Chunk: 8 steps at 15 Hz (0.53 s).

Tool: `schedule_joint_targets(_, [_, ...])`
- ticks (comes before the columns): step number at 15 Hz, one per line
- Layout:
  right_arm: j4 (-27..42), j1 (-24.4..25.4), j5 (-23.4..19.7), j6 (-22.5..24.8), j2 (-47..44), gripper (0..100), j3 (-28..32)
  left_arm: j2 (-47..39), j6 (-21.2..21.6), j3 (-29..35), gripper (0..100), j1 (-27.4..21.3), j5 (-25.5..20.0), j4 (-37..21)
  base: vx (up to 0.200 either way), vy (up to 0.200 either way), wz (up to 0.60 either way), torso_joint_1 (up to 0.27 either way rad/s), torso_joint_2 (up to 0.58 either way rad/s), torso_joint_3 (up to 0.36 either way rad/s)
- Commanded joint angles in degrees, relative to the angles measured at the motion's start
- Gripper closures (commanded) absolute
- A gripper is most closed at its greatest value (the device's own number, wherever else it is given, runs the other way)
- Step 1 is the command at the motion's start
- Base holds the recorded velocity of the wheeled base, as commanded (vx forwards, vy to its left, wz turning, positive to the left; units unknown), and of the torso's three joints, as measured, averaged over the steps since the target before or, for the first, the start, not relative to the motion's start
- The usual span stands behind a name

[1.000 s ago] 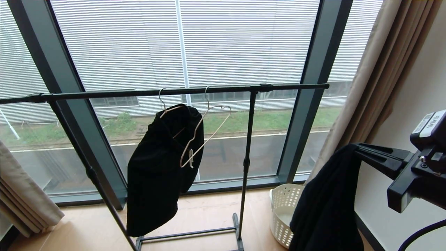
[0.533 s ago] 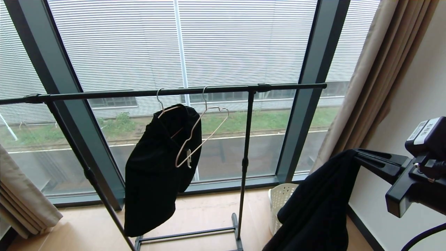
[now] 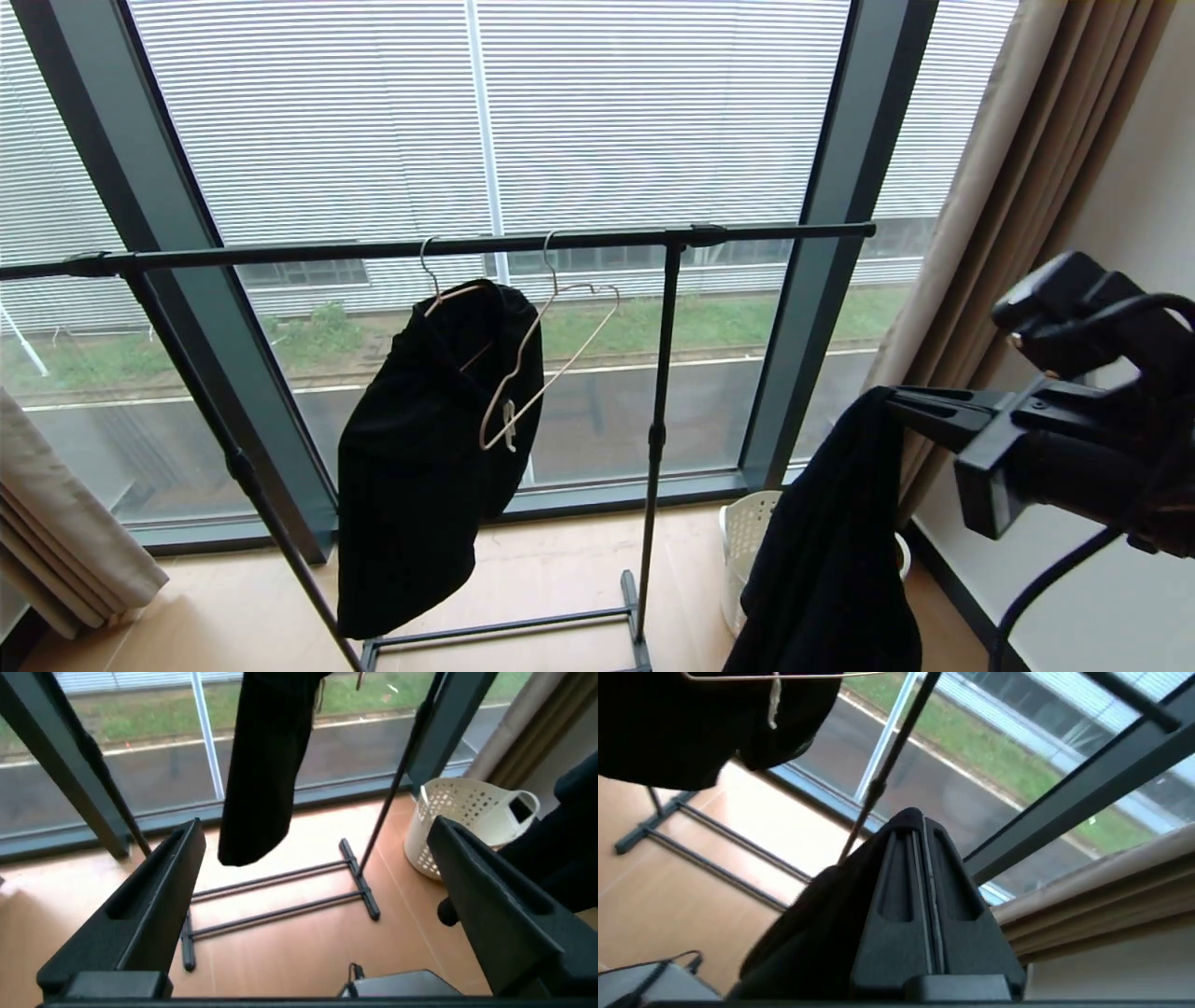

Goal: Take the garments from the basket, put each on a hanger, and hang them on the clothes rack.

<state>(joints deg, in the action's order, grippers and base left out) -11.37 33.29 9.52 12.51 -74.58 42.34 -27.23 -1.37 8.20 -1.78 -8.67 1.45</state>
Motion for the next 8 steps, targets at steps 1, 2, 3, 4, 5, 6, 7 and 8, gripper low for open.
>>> schedule_joint_targets(1, [6.98, 0.63, 0.06, -5.39, -8.74, 100, 8.37, -35.61, -7.42, 12.80, 0, -7.62, -2.67, 8.74, 0.000, 0.000, 0.00, 0.000, 0.00, 0.000])
schedule_joint_targets(2, [10.67, 1.78, 0.24, -7.94, -11.64, 100, 13.30, -46.42, -12.87, 17.90, 0, -13.78, -1.00, 12.35, 0.000, 0.000, 0.00, 0.000, 0.00, 0.000])
schedule_joint_targets(3, [11.46, 2.83, 1.03, -8.64, -13.04, 100, 15.23, -50.90, -13.75, 20.18, 0, -15.97, 0.67, 13.58, 0.000, 0.000, 0.00, 0.000, 0.00, 0.000])
schedule_joint_targets(4, [11.46, 3.27, 1.90, -9.43, -14.01, 100, 16.20, -53.10, -14.02, 21.41, 0, -17.38, 1.72, 14.37, 0.000, 0.000, 0.00, 0.000, 0.00, 0.000])
schedule_joint_targets(5, [11.29, 4.94, 4.98, -11.72, -16.30, 100, 18.92, -57.40, -14.28, 23.26, 0, -20.02, 2.43, 16.83, 0.000, 0.000, 0.00, 0.000, 0.00, 0.000])
schedule_joint_targets(6, [11.20, 5.91, 7.27, -13.39, -17.70, 100, 20.94, -59.78, -15.16, 24.40, 0, -21.77, 2.52, 18.76, 0.000, 0.000, 0.00, 0.000, 0.00, 0.000])
schedule_joint_targets(7, [11.11, 7.05, 9.38, -15.23, -18.76, 100, 22.70, -62.06, -15.51, 25.46, 0, -23.53, 2.87, 20.52, 0.000, 0.000, 0.00, 0.000, 0.00, 0.000])
schedule_joint_targets(8, [11.02, 8.28, 11.49, -16.73, -19.81, 100, 24.20, -64.35, -15.60, 26.69, 0, -25.20, 2.95, 22.46, 0.000, 0.000, 0.00, 0.000, 0.00, 0.000])
